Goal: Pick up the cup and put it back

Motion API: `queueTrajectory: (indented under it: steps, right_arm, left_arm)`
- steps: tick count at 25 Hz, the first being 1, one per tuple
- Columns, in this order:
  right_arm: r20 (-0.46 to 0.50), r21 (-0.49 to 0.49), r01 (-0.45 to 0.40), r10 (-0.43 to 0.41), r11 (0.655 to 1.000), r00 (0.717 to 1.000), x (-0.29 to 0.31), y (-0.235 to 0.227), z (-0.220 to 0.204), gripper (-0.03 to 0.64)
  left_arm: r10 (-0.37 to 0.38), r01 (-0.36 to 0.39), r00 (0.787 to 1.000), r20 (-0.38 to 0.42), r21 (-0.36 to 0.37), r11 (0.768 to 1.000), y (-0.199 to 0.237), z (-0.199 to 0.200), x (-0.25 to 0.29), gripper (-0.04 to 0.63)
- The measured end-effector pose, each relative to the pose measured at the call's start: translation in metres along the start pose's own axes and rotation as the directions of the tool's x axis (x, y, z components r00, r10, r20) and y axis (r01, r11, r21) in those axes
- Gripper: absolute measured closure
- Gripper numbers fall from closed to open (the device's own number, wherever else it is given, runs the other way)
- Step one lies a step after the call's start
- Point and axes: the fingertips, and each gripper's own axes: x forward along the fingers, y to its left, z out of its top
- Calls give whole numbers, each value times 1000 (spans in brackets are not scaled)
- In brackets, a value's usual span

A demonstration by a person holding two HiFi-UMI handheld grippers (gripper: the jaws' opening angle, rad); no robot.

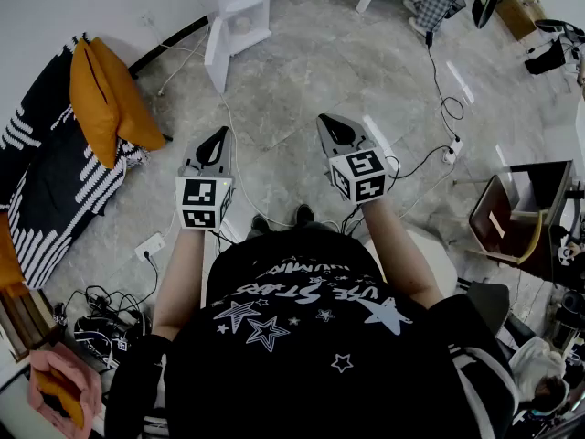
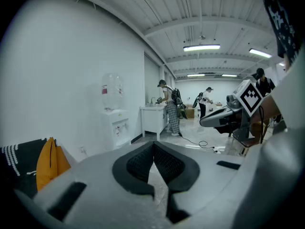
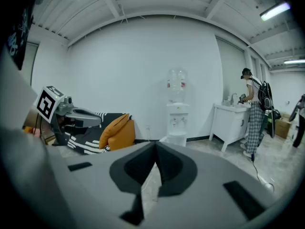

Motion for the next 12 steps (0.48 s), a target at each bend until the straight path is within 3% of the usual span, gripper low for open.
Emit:
queueTrajectory:
  steps: [12]
  right_arm:
    - [-8,27,16,-16,1000,1000,1,27,-7,612]
  left_arm:
    - [-27,27,1000,-12,-7,1000,0,-21,-19,586]
